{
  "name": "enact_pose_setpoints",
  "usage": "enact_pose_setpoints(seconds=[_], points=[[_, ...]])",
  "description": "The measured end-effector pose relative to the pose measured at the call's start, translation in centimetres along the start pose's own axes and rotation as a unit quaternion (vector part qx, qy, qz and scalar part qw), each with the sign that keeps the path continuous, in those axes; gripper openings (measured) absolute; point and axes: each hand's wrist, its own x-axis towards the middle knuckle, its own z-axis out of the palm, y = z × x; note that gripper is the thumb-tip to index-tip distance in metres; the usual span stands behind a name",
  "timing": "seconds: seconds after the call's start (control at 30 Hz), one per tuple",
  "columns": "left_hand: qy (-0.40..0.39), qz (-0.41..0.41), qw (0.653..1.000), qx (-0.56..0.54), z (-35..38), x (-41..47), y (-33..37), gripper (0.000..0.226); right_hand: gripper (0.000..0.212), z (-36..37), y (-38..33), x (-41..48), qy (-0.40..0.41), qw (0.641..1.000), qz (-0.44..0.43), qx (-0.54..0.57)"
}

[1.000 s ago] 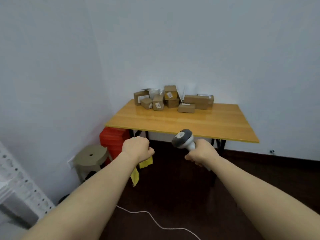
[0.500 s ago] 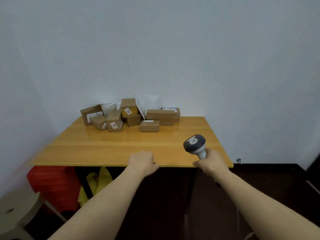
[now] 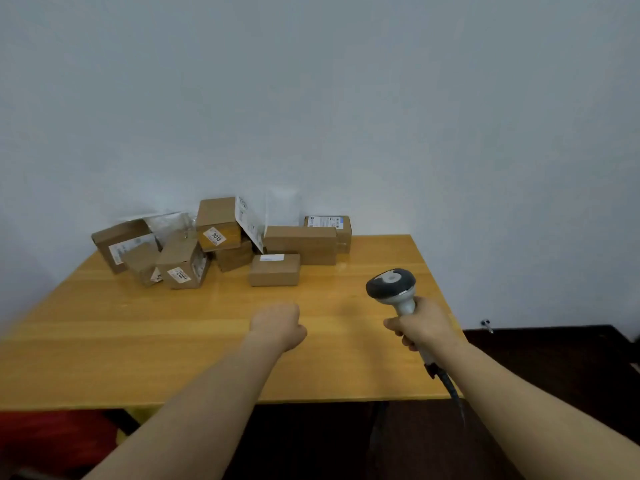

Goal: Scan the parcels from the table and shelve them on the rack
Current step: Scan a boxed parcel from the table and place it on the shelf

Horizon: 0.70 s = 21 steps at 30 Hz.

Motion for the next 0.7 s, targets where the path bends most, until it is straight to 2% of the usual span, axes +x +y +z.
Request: enact_pose_setpoints(seconds=[0.13,0.33,0.6,0.7], points=[[-0.020,-0.058,0.998,-0.033,0.3,5.0,-0.6,0.013,0.014,0.4,-1.5,6.8,-0.030,0.999,-0.010,0.027],[-0.041,-0.106,0.993,-0.043,1.0,11.0,-2.6,0.029,0.015,2.3,-3.1,14.0,-0.077,0.996,0.026,0.045],[-0.027,-0.068,0.997,-0.023,1.9,20.0,-5.8,0.031,0.014,6.2,-5.6,20.9,-0.124,0.988,0.068,0.063],[-0.048,-0.035,0.998,-0.022,2.2,24.3,-6.8,0.044,0.014,7.9,-6.3,23.0,-0.138,0.984,0.088,0.072]])
